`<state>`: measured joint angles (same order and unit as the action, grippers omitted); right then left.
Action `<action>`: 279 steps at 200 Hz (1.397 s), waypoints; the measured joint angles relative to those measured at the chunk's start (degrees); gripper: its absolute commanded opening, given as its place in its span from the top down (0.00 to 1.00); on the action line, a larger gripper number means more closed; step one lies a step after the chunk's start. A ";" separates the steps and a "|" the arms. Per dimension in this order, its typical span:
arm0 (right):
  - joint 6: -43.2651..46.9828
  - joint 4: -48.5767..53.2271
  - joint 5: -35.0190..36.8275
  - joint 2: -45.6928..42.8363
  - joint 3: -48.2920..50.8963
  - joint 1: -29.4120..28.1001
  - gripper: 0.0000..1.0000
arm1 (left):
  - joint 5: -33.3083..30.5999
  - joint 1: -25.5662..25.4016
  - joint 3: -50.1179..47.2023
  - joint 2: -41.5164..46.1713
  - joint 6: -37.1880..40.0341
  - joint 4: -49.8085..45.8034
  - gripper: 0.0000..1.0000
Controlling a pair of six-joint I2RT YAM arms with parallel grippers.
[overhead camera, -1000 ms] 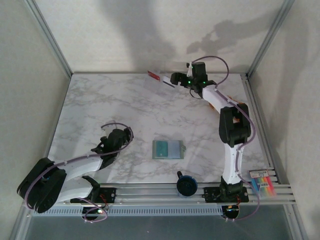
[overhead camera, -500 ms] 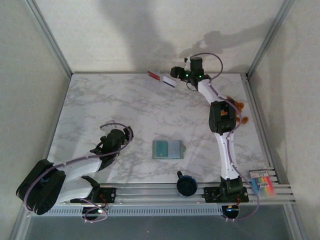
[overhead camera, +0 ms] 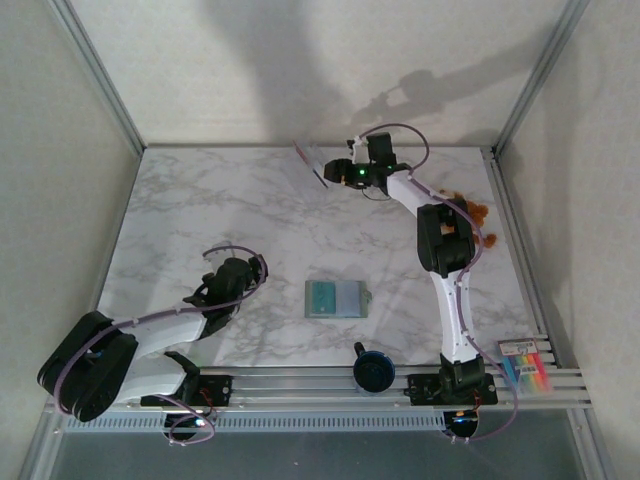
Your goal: Put the credit cards into the card holder
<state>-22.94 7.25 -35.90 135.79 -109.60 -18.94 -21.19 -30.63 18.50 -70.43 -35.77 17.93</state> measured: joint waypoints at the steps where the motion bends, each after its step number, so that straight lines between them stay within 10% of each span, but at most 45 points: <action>1: 0.00 -0.07 -0.07 -0.07 0.04 -0.04 0.41 | 0.00 0.00 0.02 -0.07 0.00 -0.04 0.00; 51: -0.57 -1.90 -1.29 -0.55 0.33 -0.22 0.48 | 0.37 0.00 0.37 -0.28 0.00 -0.15 0.00; 102: 1.73 4.00 3.17 -0.55 -2.58 -0.81 0.76 | 0.42 0.02 0.48 -0.28 0.00 -0.15 0.00; 279: 11.69 21.59 21.38 0.68 -12.00 -6.03 1.00 | 1.05 0.11 2.14 -2.75 0.02 -0.20 0.00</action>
<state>-11.25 28.84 -14.52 136.46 -121.60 -24.97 -20.14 -30.52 20.64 -73.19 -35.75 17.74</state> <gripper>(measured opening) 0.042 0.995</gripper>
